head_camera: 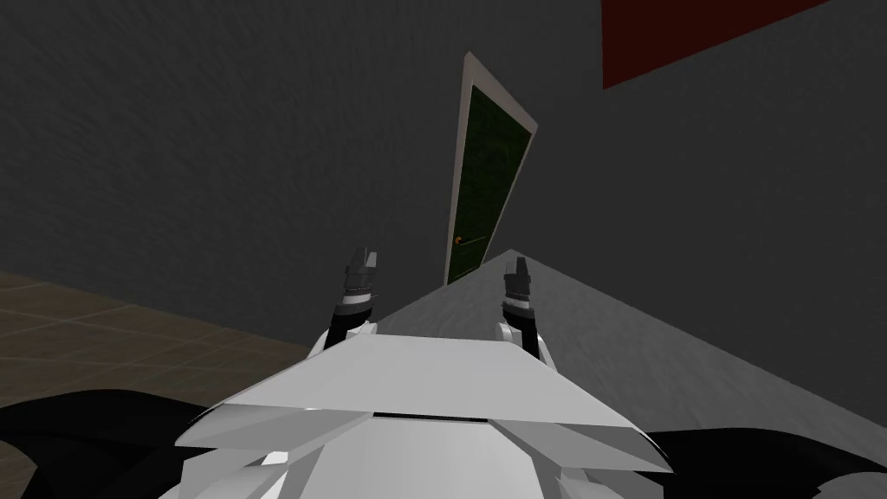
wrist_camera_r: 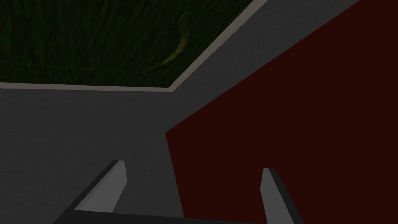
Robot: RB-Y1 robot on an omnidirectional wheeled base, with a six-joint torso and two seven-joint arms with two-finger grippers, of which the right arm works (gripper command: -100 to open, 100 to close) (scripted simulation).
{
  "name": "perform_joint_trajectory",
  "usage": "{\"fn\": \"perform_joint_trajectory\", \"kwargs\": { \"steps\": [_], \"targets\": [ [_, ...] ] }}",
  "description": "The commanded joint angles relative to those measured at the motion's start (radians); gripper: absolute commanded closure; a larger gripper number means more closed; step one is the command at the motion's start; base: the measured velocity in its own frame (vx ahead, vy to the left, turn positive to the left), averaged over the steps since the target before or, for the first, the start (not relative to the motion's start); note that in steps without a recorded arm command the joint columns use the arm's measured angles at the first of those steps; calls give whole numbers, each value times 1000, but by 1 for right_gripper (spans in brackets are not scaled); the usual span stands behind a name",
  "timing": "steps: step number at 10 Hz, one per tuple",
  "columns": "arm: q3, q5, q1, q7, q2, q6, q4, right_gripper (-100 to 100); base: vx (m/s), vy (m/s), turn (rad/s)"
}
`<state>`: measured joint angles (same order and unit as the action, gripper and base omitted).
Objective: Pull the door open
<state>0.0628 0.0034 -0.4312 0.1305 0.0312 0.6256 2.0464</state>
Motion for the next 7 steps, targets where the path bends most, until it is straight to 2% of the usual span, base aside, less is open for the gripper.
{"fn": "perform_joint_trajectory", "kwargs": {
  "steps": [1,6,7],
  "targets": [
    [1,-5,25,-11,14,6,-50,-100,69,-75,178],
    [1,-23,92,-45,59,19,-210,-100,69,-83,195],
    [1,-23,92,-45,59,19,-220,-100,52,-73,58]
  ]
}}
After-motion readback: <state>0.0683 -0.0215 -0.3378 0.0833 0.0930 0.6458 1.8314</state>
